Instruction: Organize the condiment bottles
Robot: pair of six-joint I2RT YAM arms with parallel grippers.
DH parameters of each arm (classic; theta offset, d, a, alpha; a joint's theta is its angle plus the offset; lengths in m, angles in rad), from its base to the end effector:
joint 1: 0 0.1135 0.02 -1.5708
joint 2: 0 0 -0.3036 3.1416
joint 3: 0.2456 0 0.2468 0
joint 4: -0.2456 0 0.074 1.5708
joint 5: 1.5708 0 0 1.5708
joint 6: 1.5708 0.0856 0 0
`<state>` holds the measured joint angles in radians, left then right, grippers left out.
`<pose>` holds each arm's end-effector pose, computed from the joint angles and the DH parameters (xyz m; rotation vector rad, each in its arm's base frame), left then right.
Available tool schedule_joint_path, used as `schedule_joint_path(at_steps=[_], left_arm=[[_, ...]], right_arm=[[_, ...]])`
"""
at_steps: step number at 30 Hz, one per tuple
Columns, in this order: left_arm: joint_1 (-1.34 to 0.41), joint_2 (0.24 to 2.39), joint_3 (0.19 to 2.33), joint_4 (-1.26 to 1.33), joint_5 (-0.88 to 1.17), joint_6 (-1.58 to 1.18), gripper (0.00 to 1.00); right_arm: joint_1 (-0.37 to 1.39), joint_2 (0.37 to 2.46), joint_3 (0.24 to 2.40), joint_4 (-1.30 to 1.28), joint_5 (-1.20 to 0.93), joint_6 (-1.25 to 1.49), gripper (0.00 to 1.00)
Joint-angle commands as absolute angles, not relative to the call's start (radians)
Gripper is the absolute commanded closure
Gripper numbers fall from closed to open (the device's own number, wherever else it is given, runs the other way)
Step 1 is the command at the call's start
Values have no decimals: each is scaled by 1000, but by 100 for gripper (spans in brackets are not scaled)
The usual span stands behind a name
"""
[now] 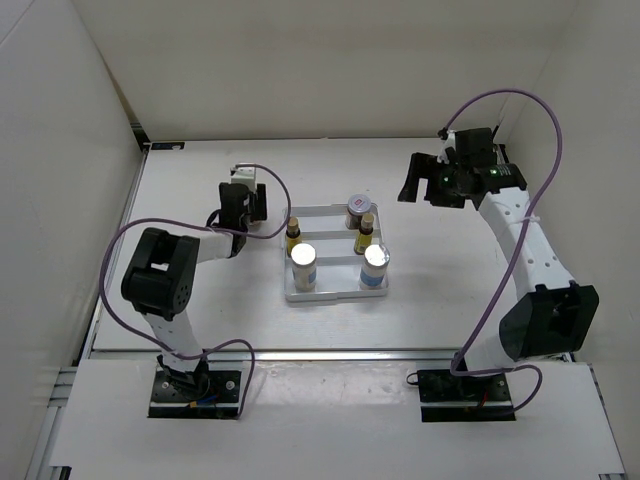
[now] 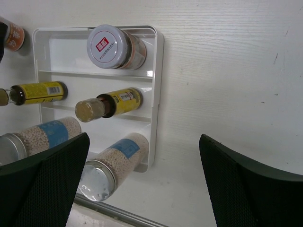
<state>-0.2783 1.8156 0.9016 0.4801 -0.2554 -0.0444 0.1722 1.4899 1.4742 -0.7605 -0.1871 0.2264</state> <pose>0.4190 -0.0972 0.1892 0.0699 1.9888 0.0478 0.3407 0.0754 0.3616 -0.0290 2.3677 0.4142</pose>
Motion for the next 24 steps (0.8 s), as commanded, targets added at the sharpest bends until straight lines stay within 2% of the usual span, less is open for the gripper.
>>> schedule_joint_path(at_steps=[1, 2, 3, 4, 10, 15, 16, 24], left_arm=[[-282, 1680, 900, 603, -301, -38, 21], [-282, 1680, 900, 603, -314, -29, 17], [-282, 1666, 900, 603, -314, -29, 5], [-282, 1655, 900, 603, -314, -29, 0], [-282, 1608, 942, 523, -314, -18, 0], [-255, 1631, 1136, 200, -181, -53, 0], [-255, 1644, 1172, 66, -125, -63, 0], [-230, 1790, 1403, -325, -97, -135, 0]], right_arm=[[169, 1425, 1453, -761, -218, 227, 0], [169, 1413, 1453, -761, -218, 227, 0], [169, 1413, 1444, -761, -218, 227, 0], [169, 1402, 1434, -761, -218, 227, 0], [169, 1384, 1425, -761, -218, 236, 0], [169, 1384, 1434, -761, -218, 245, 0], [169, 1384, 1434, -761, -218, 245, 0], [169, 1373, 1404, -761, -227, 245, 0]])
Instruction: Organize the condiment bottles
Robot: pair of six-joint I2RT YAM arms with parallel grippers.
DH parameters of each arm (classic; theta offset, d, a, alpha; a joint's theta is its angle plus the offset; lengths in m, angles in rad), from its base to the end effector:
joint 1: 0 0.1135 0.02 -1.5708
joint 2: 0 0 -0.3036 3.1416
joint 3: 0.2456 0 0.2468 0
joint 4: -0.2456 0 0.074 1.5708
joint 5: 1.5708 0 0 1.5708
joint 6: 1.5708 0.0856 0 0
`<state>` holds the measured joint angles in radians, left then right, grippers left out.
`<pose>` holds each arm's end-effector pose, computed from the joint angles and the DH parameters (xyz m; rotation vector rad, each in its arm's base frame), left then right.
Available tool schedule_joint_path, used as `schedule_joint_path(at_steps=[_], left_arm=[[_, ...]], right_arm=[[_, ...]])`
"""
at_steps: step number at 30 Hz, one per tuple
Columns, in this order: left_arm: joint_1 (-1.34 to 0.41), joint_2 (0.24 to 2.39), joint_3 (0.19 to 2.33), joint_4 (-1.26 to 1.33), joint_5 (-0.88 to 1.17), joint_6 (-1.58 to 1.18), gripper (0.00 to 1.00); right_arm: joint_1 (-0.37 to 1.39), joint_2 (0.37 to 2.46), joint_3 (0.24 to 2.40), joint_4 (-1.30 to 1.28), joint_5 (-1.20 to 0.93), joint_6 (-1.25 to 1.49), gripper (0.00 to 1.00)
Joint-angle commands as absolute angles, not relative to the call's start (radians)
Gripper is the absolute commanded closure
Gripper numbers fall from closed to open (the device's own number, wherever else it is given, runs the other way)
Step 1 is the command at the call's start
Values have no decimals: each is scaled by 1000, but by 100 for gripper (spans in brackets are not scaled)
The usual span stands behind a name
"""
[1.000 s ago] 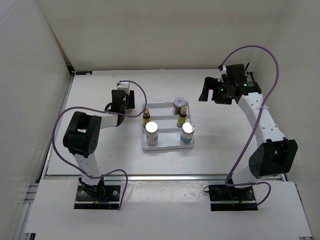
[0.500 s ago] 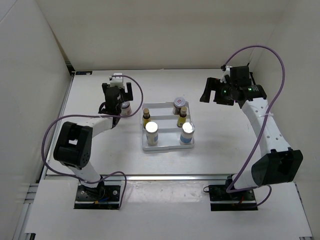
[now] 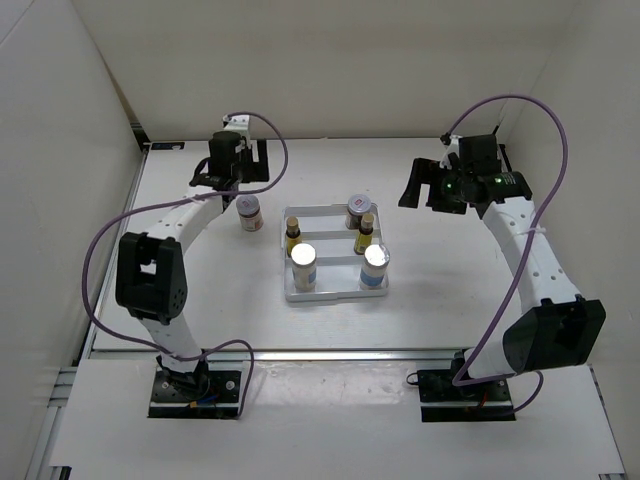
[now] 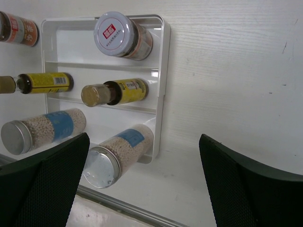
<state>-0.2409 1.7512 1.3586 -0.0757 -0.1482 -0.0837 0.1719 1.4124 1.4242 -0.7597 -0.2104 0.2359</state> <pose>0.4499 -0.0975 0.3044 0.0671 2.0329 -0.0530 0.3185 0.0734 0.3689 -0.0329 2.3408 0.4484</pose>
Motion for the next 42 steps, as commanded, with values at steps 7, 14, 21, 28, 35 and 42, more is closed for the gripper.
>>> schedule_joint_path(at_steps=[7, 14, 21, 28, 35, 42], left_arm=[[-204, 1802, 1342, -345, 0, -196, 0], [-204, 1844, 1342, -367, 0, -206, 7], [-204, 1890, 1373, -379, 11, -206, 32], [-204, 1847, 1477, -442, 11, -187, 64], [-215, 1770, 1612, -491, 20, -187, 69], [-259, 1779, 1710, -500, 67, -196, 72]], right_arm=[[169, 1373, 1371, -743, -227, 255, 0], [169, 1364, 1351, -733, -227, 255, 0], [169, 1355, 1342, -742, -216, 255, 0], [169, 1355, 1342, -742, -207, 255, 0], [169, 1355, 1342, -742, -207, 255, 0], [169, 1355, 1342, -752, -207, 245, 0]])
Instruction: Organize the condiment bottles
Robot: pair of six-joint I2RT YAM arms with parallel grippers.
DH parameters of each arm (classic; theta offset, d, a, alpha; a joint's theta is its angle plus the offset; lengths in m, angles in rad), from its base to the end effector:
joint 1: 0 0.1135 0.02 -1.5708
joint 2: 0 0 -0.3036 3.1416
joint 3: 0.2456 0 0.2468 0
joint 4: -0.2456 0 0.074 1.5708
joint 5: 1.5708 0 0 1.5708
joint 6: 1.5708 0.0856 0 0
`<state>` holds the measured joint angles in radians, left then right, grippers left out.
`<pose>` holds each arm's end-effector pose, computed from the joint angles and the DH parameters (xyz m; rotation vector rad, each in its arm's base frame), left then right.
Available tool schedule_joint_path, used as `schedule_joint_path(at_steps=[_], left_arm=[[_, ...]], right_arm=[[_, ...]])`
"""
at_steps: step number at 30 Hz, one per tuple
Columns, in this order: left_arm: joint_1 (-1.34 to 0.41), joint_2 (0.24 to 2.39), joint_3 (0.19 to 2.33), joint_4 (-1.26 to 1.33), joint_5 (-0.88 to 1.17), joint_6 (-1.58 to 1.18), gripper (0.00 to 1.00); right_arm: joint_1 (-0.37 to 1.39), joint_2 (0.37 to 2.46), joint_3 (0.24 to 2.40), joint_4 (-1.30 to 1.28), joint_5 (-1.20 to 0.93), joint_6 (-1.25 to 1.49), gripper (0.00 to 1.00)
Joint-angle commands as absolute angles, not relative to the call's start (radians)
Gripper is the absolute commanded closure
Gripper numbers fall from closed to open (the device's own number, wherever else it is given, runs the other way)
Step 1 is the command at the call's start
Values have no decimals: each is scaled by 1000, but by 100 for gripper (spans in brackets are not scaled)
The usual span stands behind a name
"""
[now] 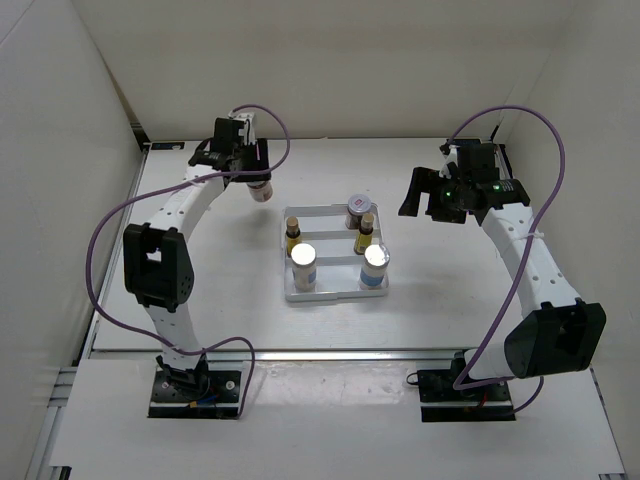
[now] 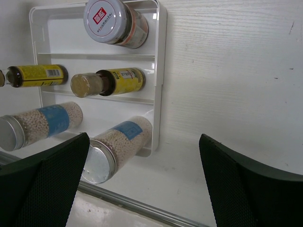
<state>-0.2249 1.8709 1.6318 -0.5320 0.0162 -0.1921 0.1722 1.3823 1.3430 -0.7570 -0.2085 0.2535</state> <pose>0.4588 -0.1064 0.2939 0.0467 2.3524 -0.2245 0.3073 0.0714 0.3495 -0.0048 2.3913 0.4502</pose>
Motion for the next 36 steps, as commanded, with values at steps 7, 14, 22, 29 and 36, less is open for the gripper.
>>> schedule_joint_path(at_steps=[7, 14, 22, 29, 36], left_arm=[[-336, 1852, 1793, -500, 140, -233, 74], [-397, 1910, 1772, -500, 140, -242, 75], [-407, 1939, 1658, -474, 130, -251, 75], [-407, 1960, 1637, -463, 121, -262, 74], [-426, 1861, 1637, -463, 75, -241, 75]], right_arm=[[169, 1364, 1351, -752, -198, 245, 0], [169, 1364, 1351, -761, -189, 245, 0], [169, 1355, 1333, -761, -178, 245, 0], [169, 1345, 1333, -761, -169, 245, 0], [169, 1336, 1315, -761, -160, 236, 0]])
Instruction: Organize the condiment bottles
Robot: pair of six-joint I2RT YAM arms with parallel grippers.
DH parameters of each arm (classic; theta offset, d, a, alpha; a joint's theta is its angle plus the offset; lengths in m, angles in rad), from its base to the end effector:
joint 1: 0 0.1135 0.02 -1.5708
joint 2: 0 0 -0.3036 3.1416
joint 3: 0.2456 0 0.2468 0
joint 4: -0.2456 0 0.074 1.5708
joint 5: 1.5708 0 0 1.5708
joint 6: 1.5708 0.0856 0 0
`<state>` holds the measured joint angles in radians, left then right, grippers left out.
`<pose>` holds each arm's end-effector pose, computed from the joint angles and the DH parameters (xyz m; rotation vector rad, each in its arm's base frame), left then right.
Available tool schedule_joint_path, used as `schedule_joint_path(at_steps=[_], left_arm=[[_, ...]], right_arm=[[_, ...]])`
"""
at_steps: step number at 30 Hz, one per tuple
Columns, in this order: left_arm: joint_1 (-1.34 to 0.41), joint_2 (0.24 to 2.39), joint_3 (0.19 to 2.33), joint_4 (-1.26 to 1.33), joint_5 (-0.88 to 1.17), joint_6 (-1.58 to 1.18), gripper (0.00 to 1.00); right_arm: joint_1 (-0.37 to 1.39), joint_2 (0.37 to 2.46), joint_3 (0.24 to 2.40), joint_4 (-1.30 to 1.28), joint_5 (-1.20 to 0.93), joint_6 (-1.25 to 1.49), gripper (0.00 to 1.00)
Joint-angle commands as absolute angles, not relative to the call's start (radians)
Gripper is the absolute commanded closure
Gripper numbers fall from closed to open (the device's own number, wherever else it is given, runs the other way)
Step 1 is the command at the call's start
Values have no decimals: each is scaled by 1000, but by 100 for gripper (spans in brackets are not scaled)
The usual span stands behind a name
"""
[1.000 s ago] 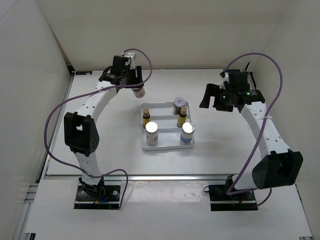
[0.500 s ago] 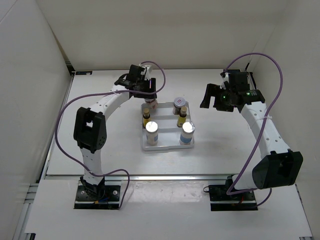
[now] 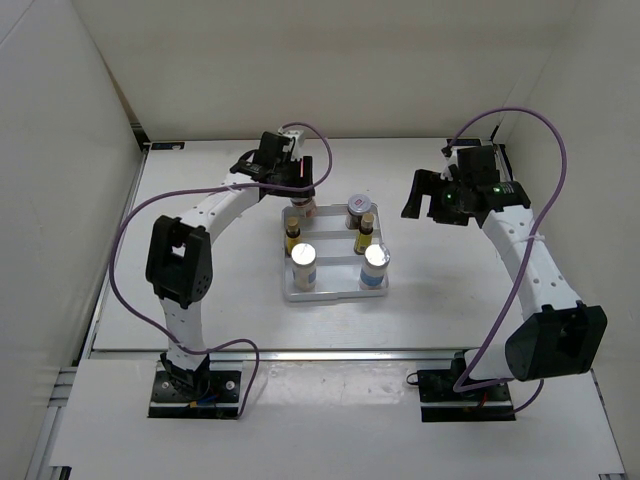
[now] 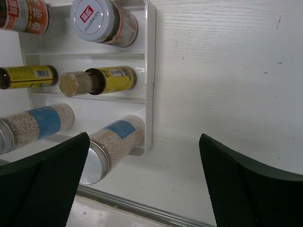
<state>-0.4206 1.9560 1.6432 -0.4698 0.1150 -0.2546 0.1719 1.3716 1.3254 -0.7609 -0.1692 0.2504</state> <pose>0.4461 -0.2103 0.2661 0.2557 2.3815 -0.4599 0.3043 0.0675 0.3456 0.0125 2.4004 0.4008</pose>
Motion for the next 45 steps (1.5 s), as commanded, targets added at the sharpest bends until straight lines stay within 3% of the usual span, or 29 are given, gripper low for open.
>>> schedule_joint_path(at_steps=[1, 27, 45], left_arm=[[-426, 1861, 1637, -472, 75, -241, 75], [-454, 1855, 1675, -560, 26, -222, 75], [-472, 1847, 1551, -560, -2, -252, 77]], right_arm=[[169, 1336, 1315, -761, -160, 236, 0], [169, 1327, 1287, -742, -179, 255, 0], [169, 1318, 1269, -724, -179, 264, 0]])
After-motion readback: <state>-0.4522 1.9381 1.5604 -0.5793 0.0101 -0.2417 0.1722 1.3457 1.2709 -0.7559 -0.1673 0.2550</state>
